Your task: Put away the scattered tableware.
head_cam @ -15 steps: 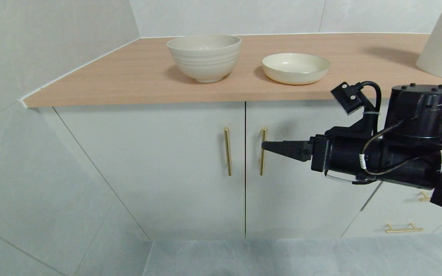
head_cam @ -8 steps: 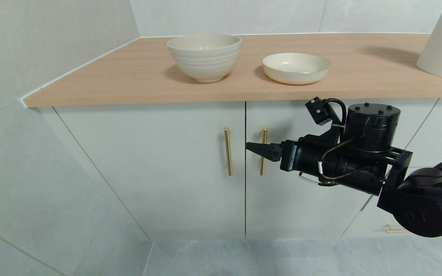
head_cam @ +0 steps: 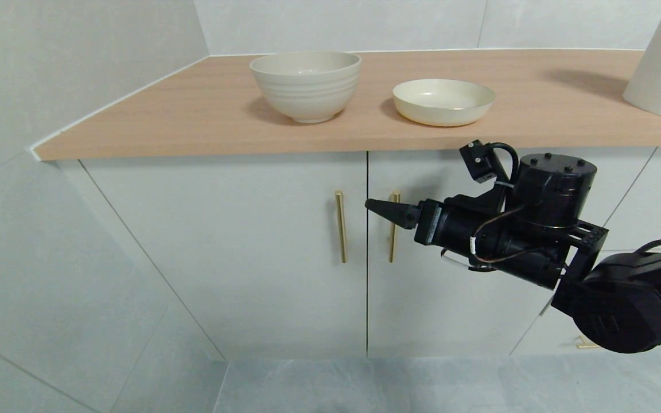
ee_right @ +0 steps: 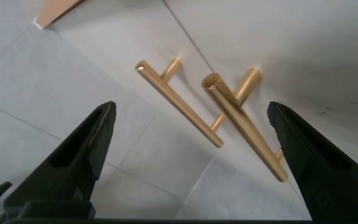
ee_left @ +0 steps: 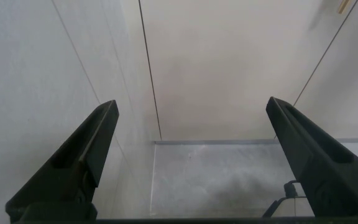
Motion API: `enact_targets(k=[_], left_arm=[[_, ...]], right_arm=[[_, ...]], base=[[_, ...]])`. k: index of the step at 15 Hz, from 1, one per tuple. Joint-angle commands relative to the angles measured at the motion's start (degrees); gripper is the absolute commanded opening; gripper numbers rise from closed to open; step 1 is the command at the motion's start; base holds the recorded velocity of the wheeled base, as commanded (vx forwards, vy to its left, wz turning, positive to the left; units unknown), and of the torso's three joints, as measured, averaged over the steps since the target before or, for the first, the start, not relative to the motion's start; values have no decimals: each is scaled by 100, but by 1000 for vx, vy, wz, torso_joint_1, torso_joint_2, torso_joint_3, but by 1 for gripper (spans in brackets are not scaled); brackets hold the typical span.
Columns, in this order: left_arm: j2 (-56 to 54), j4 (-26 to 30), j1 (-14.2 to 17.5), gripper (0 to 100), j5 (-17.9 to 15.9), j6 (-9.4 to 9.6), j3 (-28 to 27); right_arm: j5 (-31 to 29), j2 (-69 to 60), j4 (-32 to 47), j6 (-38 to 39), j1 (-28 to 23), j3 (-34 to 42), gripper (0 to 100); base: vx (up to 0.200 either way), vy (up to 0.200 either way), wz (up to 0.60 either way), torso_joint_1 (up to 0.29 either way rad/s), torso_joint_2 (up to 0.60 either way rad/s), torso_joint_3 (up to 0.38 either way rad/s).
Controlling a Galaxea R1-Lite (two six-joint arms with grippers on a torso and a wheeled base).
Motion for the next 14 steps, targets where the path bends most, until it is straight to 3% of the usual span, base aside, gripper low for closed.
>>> enact_targets(k=[1, 14], left_arm=[[2, -1, 2, 100, 0, -1, 1], [2, -1, 2, 100, 0, -1, 1]], right_arm=[[-3, 56, -3, 1, 14, -6, 100], [-187, 276, -310, -8, 304, -6, 100]], base=[[0, 0, 0, 0, 0, 0], [0, 0, 0, 0, 0, 0]])
